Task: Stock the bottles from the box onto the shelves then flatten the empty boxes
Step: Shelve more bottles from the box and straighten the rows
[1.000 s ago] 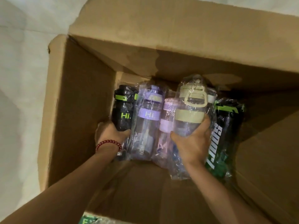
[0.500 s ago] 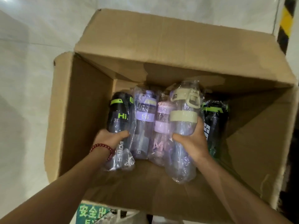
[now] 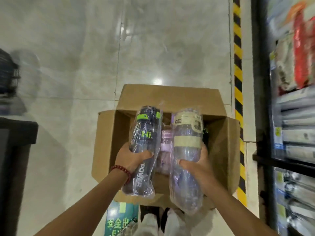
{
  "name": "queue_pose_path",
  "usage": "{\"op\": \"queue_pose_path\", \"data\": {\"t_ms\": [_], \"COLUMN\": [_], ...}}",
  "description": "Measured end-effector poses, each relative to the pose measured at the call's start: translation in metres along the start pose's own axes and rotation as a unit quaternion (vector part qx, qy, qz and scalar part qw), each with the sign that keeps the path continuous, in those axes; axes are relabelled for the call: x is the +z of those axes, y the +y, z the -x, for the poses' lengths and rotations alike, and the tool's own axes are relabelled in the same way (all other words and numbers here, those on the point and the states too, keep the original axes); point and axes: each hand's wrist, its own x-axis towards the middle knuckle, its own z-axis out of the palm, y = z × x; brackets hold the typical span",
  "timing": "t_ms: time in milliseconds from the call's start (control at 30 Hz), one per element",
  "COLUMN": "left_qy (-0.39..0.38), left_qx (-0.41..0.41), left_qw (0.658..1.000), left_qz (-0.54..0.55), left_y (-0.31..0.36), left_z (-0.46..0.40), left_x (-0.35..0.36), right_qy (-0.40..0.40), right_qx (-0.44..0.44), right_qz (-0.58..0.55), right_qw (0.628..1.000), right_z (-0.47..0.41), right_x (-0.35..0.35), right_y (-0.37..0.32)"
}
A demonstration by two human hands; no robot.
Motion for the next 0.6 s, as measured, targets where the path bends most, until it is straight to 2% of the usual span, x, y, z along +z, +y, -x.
{"op": "queue_pose_path", "data": {"t_ms": [167, 267, 400, 600], "left_qy": [-0.004, -0.005, 0.017, 0.002], "left_qx": [0.078, 0.155, 0.233, 0.337], "left_qw": [0.995, 0.985, 0.967, 0.929], "left_qz": [0.064, 0.074, 0.104, 0.154], "left_y": [0.052, 0.101, 0.166, 0.237], "left_z": [0.087, 0.137, 0.202, 0.301], "left_x": [-0.033, -0.054, -0.077, -0.098], "right_qy": [-0.013, -0.016, 0.019, 0.06], "right_qx": [-0.06, -0.109, -0.156, -0.244], "right_qz": [-0.067, -0.085, -0.078, -0.104], "right_qw": [0.996, 0.99, 0.984, 0.962], "right_z": [0.079, 0.127, 0.182, 0.264], "right_x": [-0.03, -0.053, -0.085, -0.133], "right_y": [-0.072, -0.116, -0.172, -0.243]}}
